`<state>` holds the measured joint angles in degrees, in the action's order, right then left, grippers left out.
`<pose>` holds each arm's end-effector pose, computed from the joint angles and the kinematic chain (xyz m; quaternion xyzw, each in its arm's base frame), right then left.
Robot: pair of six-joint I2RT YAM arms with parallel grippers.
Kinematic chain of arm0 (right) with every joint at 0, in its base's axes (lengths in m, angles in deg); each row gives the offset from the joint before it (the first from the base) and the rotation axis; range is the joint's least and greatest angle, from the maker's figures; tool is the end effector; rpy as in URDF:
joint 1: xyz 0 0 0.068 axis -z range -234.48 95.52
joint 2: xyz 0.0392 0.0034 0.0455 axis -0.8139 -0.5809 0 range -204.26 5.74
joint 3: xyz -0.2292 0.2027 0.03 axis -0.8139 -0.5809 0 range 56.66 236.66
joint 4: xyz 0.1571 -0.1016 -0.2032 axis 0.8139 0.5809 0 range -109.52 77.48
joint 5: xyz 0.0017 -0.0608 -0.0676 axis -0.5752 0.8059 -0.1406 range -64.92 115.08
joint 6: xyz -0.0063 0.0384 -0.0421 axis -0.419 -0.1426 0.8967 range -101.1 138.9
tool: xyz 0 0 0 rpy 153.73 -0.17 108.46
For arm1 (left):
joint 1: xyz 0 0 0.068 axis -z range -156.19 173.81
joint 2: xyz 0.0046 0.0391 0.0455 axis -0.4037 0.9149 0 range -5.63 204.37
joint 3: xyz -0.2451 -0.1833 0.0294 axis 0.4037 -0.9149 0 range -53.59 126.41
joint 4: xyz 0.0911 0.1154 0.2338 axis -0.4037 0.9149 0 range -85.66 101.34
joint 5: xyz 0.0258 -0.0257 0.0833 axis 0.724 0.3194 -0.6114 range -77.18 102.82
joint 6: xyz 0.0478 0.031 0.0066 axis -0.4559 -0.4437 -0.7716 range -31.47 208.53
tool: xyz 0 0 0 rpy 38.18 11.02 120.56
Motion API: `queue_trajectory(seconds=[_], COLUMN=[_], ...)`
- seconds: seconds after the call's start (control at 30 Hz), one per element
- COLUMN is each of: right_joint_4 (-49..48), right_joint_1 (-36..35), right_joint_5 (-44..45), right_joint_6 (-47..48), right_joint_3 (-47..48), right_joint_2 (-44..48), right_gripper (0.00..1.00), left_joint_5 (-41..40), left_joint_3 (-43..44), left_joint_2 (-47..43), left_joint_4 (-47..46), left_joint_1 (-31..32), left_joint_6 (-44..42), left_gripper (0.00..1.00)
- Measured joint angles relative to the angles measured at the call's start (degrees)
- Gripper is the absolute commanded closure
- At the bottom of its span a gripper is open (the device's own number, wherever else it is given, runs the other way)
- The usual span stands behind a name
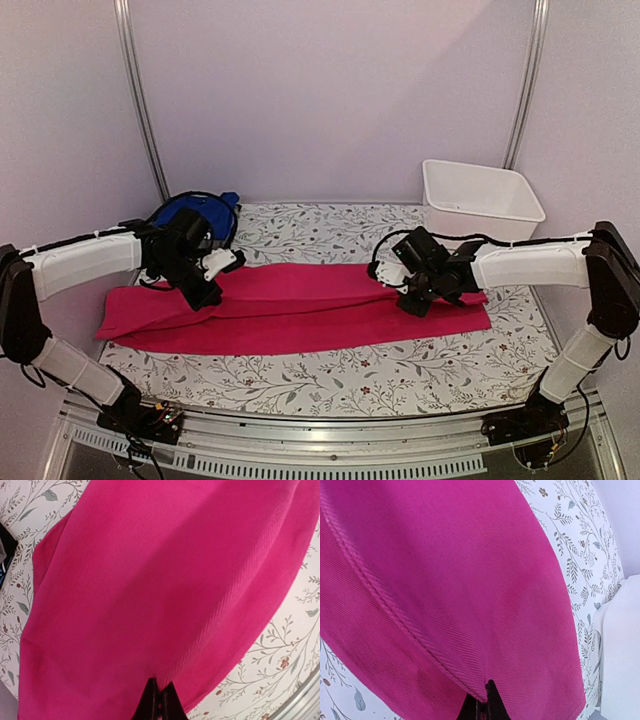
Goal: Fold and stack the mixed laundry pile
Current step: Smooth out the rectangle-folded trousers at the center of the board.
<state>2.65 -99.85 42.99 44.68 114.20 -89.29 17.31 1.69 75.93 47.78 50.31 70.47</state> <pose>0.2524 0.2378 0.2037 -0.5215 0.7992 -0.1041 0.2803 0.2456 -0.1259 0.2410 0.3793 0.9075 -0.0514 0.1727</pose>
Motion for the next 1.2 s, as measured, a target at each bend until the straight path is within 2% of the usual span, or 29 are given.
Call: queue_trajectory(seconds=[0.3,0.37,0.4,0.43,0.47,0.5,0.57,0.67,0.7,0.77,0.8,0.83,0.9,0.93,1.1,1.13,1.2], right_joint_4=[4.1,4.2,4.2,4.4,4.6,4.6,4.7,6.0,7.0,8.1,8.7,9.1,9.8,9.8,7.6,7.6,8.5], right_joint_1=[-0.8,-1.2,-1.4,-1.5,-1.6,-1.6,-1.6,-1.8,-1.9,-1.9,-1.9,-1.9,-1.9,-1.9,0.2,2.3,9.2], right_joint_5=[-2.1,-3.2,-3.8,-4.4,-5.1,-5.7,-6.8,-7.5,-7.6,-7.6,-7.6,-7.6,-7.5,-7.4,-4.5,-5.4,-8.5], right_joint_6=[-2.3,-2.7,-2.9,-3.0,-3.1,-3.5,-4.2,-5.2,-5.7,-6.6,-6.9,-7.5,-8.3,-9.1,-14.0,-16.0,-20.3], right_joint_3=[-2.8,-4.6,-5.1,-5.4,-5.6,-5.7,-5.7,-5.7,-5.7,-5.7,-5.7,-5.7,-5.7,-5.7,-5.4,-4.7,-2.4], right_joint_2=[4.8,5.3,5.3,5.3,5.2,5.0,4.2,2.6,2.3,2.6,3.3,4.2,7.9,10.3,21.9,23.1,23.5], right_gripper=[0.98,0.98,0.97,0.94,0.87,0.76,0.56,0.48,0.45,0.35,0.28,0.21,0.05,0.02,0.01,0.02,0.11], left_joint_5=[1.0,1.7,2.0,2.2,2.4,2.4,2.3,2.6,2.9,3.1,3.0,2.7,2.3,2.0,0.3,0.6,1.6], left_joint_3=[-5.3,-7.1,-7.8,-8.5,-9.0,-9.5,-10.2,-10.0,-9.7,-8.9,-8.4,-7.9,-6.3,-5.4,0.0,1.9,6.0], left_joint_2=[-5.2,-6.2,-6.5,-6.7,-6.7,-6.7,-6.6,-6.7,-6.8,-7.6,-8.5,-9.5,-11.2,-11.6,-8.0,-5.9,-1.4], left_joint_4=[2.5,2.4,2.4,2.3,2.3,2.3,2.4,2.3,2.3,2.0,1.3,0.4,-1.7,-3.1,-9.0,-9.1,-9.6], left_joint_1=[5.3,5.8,6.1,6.5,6.9,7.3,7.9,8.5,8.5,8.6,8.6,8.5,8.5,8.3,7.3,7.2,7.0], left_joint_6=[-3.2,-3.8,-4.1,-4.4,-4.8,-4.9,-5.2,-4.3,-4.2,-3.7,-3.0,-2.3,-0.5,0.7,6.4,7.3,8.9], left_gripper=[1.0,0.96,0.91,0.79,0.67,0.61,0.53,0.46,0.4,0.22,0.06,0.01,0.0,0.0,0.0,0.0,0.0])
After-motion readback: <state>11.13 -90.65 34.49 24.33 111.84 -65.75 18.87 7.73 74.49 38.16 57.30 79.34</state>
